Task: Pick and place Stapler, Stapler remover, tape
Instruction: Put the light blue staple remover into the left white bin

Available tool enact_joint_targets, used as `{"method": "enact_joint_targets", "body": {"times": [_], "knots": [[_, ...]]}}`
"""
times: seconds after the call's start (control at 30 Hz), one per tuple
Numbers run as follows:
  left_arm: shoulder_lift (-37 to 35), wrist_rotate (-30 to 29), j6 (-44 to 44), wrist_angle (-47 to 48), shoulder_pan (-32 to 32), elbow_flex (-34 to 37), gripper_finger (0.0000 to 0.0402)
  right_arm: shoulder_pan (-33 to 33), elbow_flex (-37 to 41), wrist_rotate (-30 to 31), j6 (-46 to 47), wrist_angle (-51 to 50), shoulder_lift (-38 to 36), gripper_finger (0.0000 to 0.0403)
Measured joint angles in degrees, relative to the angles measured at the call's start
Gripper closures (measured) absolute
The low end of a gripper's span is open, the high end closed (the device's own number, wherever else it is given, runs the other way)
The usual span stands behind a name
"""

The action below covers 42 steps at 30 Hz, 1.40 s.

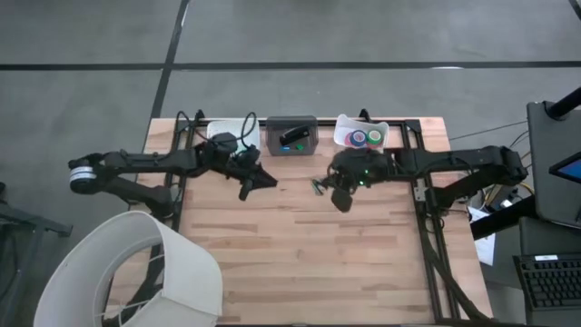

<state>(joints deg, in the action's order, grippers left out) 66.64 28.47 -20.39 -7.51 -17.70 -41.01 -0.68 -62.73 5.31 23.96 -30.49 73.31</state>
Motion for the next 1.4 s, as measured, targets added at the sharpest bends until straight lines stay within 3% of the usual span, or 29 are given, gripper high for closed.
{"method": "enact_joint_targets", "body": {"times": [0.33, 0.63, 0.9, 1.07, 1.4], "knots": [[4.0, -1.2, -0.7, -5.8, 4.2, -2.9, 0.0268, 2.2, -13.6, 0.9, -5.8, 2.2, 10.2, 0.0395], [5.7, -1.6, 1.6, -4.4, 4.6, -4.7, 0.0270, 2.2, -20.8, 0.7, -9.2, 2.4, 17.6, 0.0395], [5.7, -1.6, 0.4, -4.7, 4.6, -4.8, 0.0272, 2.4, -22.2, 0.9, -9.6, 3.1, 18.7, 0.0395], [5.6, -1.5, -0.3, -6.0, 4.6, -4.8, 0.0292, 2.4, -22.0, 1.1, -9.3, 3.1, 19.7, 0.0395], [5.6, -1.5, 0.3, -5.9, 4.6, -4.7, 0.0392, 2.4, -22.0, 2.3, -9.2, 5.5, 20.2, 0.0394]]}}
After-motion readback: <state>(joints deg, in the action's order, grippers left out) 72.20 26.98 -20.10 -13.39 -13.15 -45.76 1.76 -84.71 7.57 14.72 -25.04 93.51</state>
